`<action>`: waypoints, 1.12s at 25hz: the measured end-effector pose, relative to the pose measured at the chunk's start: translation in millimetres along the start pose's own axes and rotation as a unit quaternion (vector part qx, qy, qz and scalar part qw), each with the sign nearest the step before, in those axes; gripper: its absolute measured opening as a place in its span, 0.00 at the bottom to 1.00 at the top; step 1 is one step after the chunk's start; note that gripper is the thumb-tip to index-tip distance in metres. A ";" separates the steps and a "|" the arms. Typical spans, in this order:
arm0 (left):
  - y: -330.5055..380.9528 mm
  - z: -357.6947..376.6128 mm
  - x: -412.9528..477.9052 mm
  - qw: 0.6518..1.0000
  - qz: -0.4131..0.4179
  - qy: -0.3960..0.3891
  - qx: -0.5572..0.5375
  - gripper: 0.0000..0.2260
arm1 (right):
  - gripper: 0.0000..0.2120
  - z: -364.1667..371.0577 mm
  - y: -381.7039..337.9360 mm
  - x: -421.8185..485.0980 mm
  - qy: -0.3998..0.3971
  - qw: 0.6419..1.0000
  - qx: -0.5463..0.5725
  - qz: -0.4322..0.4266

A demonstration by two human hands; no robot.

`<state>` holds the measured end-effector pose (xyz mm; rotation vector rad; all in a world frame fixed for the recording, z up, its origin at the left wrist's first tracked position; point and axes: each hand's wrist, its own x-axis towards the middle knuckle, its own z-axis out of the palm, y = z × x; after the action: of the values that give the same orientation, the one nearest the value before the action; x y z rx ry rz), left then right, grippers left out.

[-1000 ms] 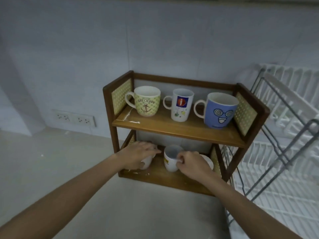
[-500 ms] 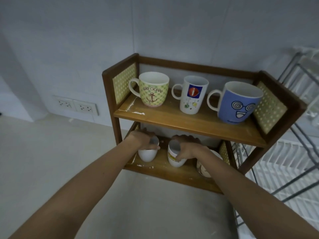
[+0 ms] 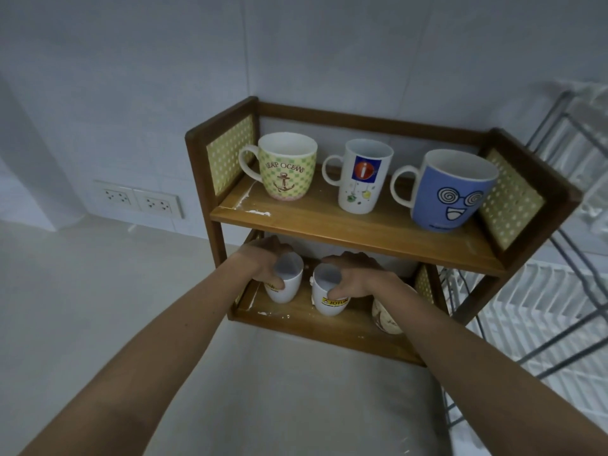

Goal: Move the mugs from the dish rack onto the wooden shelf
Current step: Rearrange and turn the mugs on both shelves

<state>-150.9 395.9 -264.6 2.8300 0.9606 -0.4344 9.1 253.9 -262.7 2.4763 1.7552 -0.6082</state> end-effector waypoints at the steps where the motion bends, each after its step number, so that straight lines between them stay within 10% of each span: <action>1: 0.2 2.1 2.2 1.000 -0.007 0.015 -0.004 0.38 | 0.39 0.3 0.6 -0.6 0.005 1.000 -0.010 -0.003; 12: 1.8 5.5 9.0 1.000 -0.021 0.012 -0.004 0.41 | 0.44 1.3 3.9 -8.6 -0.001 0.999 0.005 0.037; 15: 11.2 8.9 6.4 0.999 0.004 0.029 0.031 0.43 | 0.45 -11.0 24.3 -18.8 -0.032 0.982 0.108 0.149; 18: 44.3 12.1 8.8 0.996 0.064 0.062 -0.027 0.43 | 0.45 -19.2 47.2 -33.6 -0.076 0.960 -0.043 0.267; 28: 90.7 24.3 20.2 0.995 0.071 0.063 0.007 0.42 | 0.48 3.5 54.7 -42.4 -0.117 0.973 -0.090 0.175</action>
<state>-85.7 330.8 -291.9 2.9436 0.7719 -0.2505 46.3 195.4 -261.6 2.3900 1.1952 -0.6432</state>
